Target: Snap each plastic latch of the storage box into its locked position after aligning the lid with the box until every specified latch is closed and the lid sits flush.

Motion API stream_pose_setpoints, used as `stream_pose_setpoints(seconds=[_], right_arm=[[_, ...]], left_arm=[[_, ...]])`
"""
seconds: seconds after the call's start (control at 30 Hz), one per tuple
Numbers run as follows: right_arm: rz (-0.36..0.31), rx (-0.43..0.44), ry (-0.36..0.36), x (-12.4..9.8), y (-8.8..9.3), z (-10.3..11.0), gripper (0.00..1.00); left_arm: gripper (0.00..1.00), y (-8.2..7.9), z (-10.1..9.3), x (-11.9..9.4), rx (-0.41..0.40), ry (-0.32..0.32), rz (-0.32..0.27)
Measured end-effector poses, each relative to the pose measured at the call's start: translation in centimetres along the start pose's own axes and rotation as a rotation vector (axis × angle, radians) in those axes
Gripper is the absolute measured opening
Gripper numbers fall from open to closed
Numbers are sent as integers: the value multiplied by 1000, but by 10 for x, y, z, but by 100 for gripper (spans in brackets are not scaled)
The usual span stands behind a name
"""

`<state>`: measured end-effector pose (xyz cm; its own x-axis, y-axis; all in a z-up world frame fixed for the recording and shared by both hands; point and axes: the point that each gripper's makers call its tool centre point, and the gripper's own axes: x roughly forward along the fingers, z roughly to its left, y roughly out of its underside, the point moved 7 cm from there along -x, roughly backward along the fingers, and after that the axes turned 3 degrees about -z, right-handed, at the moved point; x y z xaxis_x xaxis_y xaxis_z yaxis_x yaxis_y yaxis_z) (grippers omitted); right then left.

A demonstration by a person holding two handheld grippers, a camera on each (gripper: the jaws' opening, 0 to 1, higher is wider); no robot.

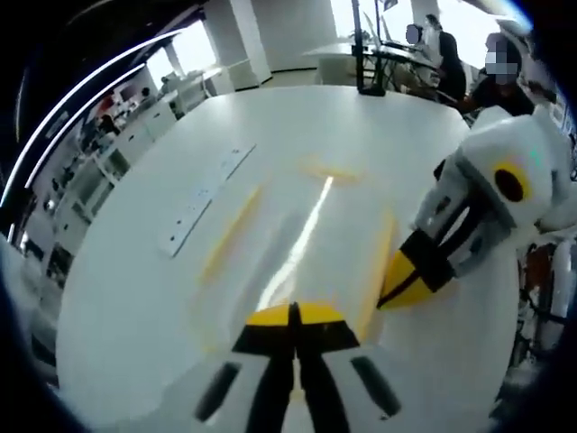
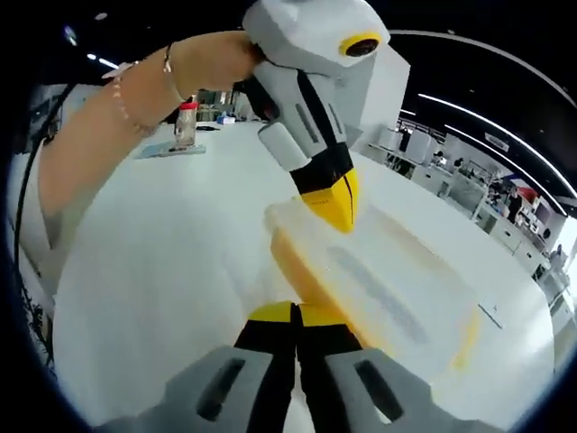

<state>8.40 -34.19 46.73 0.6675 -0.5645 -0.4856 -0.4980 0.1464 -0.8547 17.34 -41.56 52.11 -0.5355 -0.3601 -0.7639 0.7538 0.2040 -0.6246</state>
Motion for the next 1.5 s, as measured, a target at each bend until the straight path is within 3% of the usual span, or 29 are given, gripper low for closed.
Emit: stream_pose_setpoints(seconds=[0.17,0.23,0.37,0.9,1.0,1.13,1.2,1.23,1.3,1.33,1.5], right_arm=[[-8,6,-13,4,1,0,0],[8,-36,-3,6,1,2,0],[-3,13,-22,7,1,1,0],[15,16,-32,11,0,0,0],[34,-24,-18,15,0,4,0],[23,-7,-41,19,2,2,0],[72,-78,8,22,5,1,0],[61,-60,-9,23,6,3,0],[106,27,-16,27,17,-1,0],[61,66,-39,25,13,2,0],[63,86,-49,21,7,4,0]], left_arm=[[0,0,0,0,0,1,-2],[0,0,-1,0,6,-1,-2],[0,0,-1,1,-1,4,-5],[0,-1,-5,3,7,1,6],[0,-1,-6,2,8,-3,10],[0,-1,-6,2,5,-6,4],[0,-1,-8,3,5,6,-3],[0,-1,-8,3,2,3,-5],[0,0,-9,4,2,6,-4],[0,0,-9,4,5,6,-4],[0,-2,-9,4,5,10,3]])
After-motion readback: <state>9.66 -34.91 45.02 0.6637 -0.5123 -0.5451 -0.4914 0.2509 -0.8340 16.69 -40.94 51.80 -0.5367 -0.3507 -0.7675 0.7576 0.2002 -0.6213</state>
